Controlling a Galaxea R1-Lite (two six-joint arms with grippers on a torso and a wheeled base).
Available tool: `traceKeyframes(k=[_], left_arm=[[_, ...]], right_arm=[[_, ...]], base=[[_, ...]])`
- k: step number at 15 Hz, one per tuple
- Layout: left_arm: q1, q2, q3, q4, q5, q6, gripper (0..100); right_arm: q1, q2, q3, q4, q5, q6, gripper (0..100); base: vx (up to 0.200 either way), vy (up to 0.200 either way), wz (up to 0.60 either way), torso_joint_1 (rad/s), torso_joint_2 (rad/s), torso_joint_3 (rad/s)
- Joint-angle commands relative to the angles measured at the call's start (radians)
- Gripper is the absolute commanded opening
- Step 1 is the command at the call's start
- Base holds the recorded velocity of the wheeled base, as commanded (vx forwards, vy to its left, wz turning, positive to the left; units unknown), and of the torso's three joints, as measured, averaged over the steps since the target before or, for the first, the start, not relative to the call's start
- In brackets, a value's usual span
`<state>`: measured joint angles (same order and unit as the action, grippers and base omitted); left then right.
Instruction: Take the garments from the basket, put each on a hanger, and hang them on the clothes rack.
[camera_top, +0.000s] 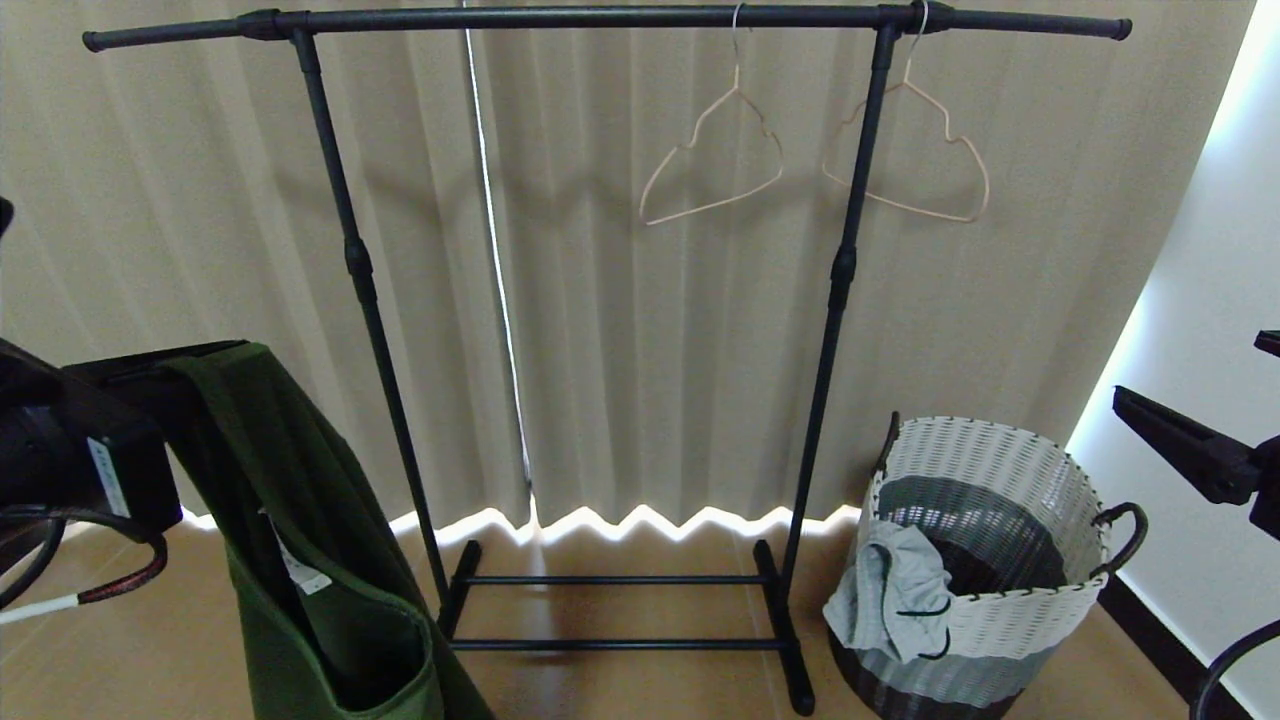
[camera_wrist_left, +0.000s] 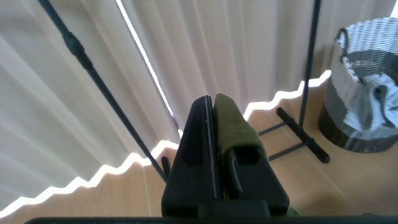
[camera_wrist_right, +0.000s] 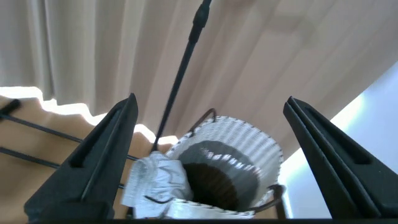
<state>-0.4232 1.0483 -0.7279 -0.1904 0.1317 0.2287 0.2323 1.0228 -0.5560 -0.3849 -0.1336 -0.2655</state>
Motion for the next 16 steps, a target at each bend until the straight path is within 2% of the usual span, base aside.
traceKeyframes(k=[1,5,9,11,14,16], left_arm=[[0.0,-0.019,0.013,0.0,-0.007,0.0,0],[0.0,-0.03,0.036,-0.004,-0.014,0.001,0],[-0.002,-0.045,0.051,-0.006,-0.014,0.001,0],[-0.002,-0.05,0.059,-0.006,-0.014,0.003,0],[-0.002,-0.05,0.061,-0.006,-0.014,0.004,0],[-0.002,-0.051,0.062,-0.006,-0.014,0.011,0]], right_arm=[[0.001,0.002,0.002,0.0,0.0,0.014,100],[0.001,0.0,0.022,0.0,-0.001,0.035,100],[0.001,0.0,0.025,0.0,-0.001,0.045,100],[0.001,0.002,0.024,0.0,-0.003,0.045,100],[0.001,0.002,0.022,0.0,-0.004,0.045,100],[0.001,0.002,0.022,0.0,-0.008,0.043,100]], base=[[0.0,0.0,0.0,0.0,0.0,0.0],[0.0,0.0,0.0,0.01,-0.03,-0.008],[0.0,0.0,0.0,0.143,-0.19,-0.218],[0.0,0.0,0.0,0.203,-0.57,-0.259],[0.0,0.0,0.0,0.046,-0.58,-0.256],[0.0,0.0,0.0,0.249,-0.49,-0.251]])
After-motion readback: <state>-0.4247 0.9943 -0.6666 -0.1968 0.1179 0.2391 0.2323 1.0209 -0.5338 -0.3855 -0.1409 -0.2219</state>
